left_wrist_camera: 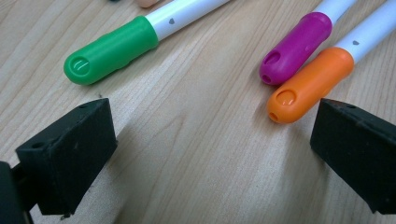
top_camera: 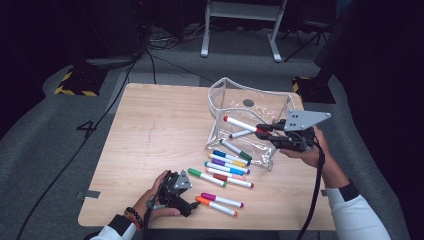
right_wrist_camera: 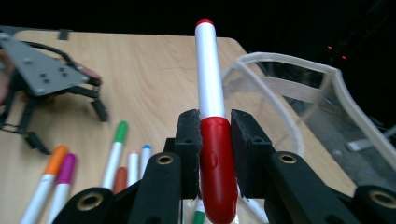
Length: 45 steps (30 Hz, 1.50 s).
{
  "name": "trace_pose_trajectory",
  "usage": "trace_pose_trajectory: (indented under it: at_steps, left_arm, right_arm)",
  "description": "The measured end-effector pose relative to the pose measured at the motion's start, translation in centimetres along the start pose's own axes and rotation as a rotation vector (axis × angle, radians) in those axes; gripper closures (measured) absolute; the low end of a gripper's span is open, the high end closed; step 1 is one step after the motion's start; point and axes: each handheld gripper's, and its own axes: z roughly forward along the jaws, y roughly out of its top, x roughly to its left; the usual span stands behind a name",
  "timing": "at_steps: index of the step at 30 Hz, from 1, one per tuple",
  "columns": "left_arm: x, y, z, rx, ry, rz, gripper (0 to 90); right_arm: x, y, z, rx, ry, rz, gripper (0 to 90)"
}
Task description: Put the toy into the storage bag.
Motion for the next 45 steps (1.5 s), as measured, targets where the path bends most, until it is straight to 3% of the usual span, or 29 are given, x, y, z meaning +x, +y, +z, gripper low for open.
trace_pose_trajectory:
  at_steps: [6, 13, 22, 28, 31, 34, 36, 42, 45]
  left_arm:
    - [0.0, 0.0, 0.0, 0.000, -0.001, 0.001, 0.4]
    - [0.0, 0.0, 0.0, 0.000, -0.001, 0.001, 0.4]
    - [0.0, 0.0, 0.0, 0.000, -0.001, 0.000, 0.5]
    - [0.0, 0.0, 0.0, 0.000, -0.002, 0.001, 0.4]
    - [0.0, 0.0, 0.0, 0.000, -0.001, 0.001, 0.5]
    - [0.0, 0.0, 0.0, 0.000, -0.001, 0.002, 0.5]
    - [0.0, 0.0, 0.0, 0.000, -0.001, 0.002, 0.5]
    - [0.0, 0.0, 0.0, -0.002, -0.003, 0.003, 0.5]
    - [0.0, 0.0, 0.0, -0.002, -0.003, 0.003, 0.5]
  right_arm:
    - [-3.0, 0.4, 0.3, 0.037, -0.059, 0.049, 74.2]
    - [-6.1, -0.2, 2.3, 0.135, -0.093, 0.119, 74.2]
    - [-8.2, -1.7, 4.5, 0.265, -0.095, 0.198, 74.1]
    - [-8.6, -2.5, 5.2, 0.350, -0.090, 0.220, 74.1]
    - [-8.6, -2.7, 5.5, 0.392, -0.056, 0.229, 74.1]
    - [-8.5, -3.0, 6.1, 0.458, 0.021, 0.233, 74.0]
    - [-8.3, -3.2, 6.3, 0.495, 0.048, 0.240, 74.0]
    - [-7.9, -3.2, 6.6, 0.552, 0.152, 0.241, 74.6]
    - [-7.6, -3.1, 6.7, 0.553, 0.150, 0.213, 71.6]
